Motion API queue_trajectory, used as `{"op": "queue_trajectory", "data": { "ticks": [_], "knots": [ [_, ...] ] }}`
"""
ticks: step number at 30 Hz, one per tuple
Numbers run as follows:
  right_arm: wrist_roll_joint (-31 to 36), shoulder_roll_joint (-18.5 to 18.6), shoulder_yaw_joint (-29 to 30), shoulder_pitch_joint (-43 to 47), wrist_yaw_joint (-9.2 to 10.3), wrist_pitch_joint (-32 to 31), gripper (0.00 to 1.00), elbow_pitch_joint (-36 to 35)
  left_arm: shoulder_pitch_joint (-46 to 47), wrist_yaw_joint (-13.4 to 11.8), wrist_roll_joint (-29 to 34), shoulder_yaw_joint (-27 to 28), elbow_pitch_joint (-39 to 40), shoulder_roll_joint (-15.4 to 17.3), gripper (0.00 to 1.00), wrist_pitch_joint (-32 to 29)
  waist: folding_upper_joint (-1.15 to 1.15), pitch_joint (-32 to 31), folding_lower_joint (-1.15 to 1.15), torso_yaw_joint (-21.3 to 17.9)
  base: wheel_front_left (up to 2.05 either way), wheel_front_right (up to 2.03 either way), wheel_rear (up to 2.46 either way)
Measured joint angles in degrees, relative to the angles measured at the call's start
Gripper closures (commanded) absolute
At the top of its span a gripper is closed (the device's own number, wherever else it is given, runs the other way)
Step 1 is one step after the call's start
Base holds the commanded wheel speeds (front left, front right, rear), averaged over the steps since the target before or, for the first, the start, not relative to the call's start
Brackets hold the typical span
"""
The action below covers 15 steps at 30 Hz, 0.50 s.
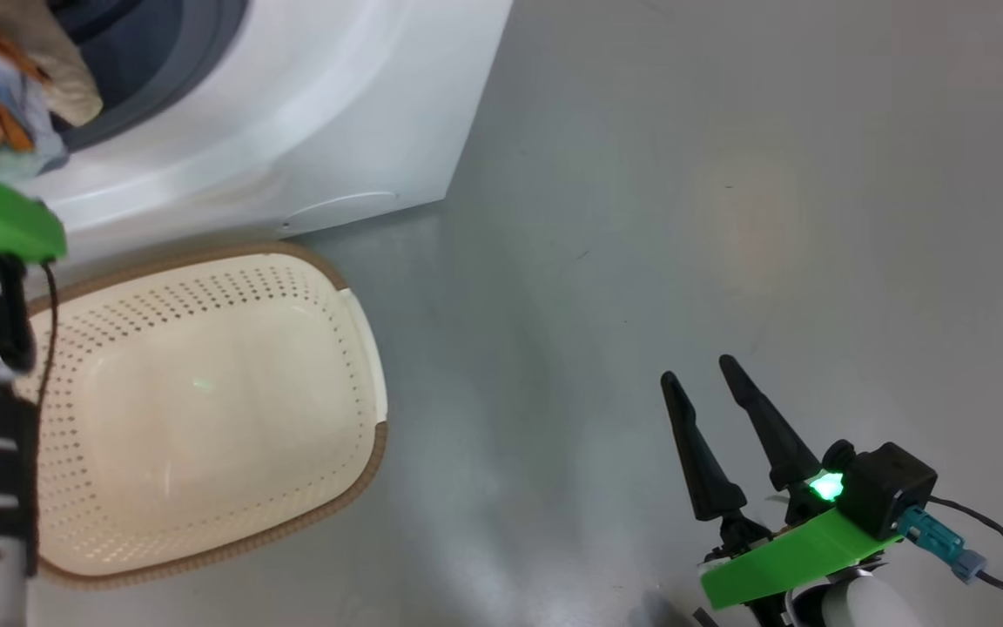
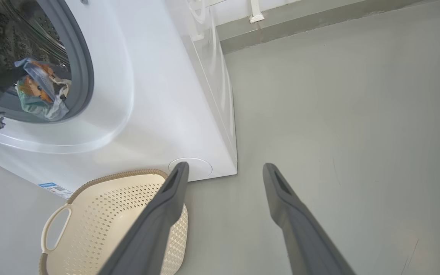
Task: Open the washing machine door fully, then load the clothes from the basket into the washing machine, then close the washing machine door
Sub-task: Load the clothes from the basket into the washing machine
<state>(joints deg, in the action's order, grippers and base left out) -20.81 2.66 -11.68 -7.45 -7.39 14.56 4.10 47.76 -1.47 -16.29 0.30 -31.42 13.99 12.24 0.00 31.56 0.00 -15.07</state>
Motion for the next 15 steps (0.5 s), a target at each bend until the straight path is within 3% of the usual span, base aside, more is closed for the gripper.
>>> {"op": "queue_trajectory", "data": {
  "ticks": [7, 15],
  "knots": [
    [-0.6, 0.0, -1.3, 0.0, 0.0, 0.0, 0.0, 0.3, 6.3, -1.5, 1.0, 0.0, -6.0, 2.0, 1.0, -0.1, 0.0, -0.1, 0.0, -2.5, 0.0, 0.0, 0.0],
    [-1.4, 0.0, -4.3, 0.2, 0.0, 0.0, 0.0, 0.6, 15.9, -1.5, 3.1, -1.1, -15.4, 5.9, 1.0, 0.7, 0.0, 0.8, 0.0, -6.6, 0.0, 0.0, 0.0]
  ]
}}
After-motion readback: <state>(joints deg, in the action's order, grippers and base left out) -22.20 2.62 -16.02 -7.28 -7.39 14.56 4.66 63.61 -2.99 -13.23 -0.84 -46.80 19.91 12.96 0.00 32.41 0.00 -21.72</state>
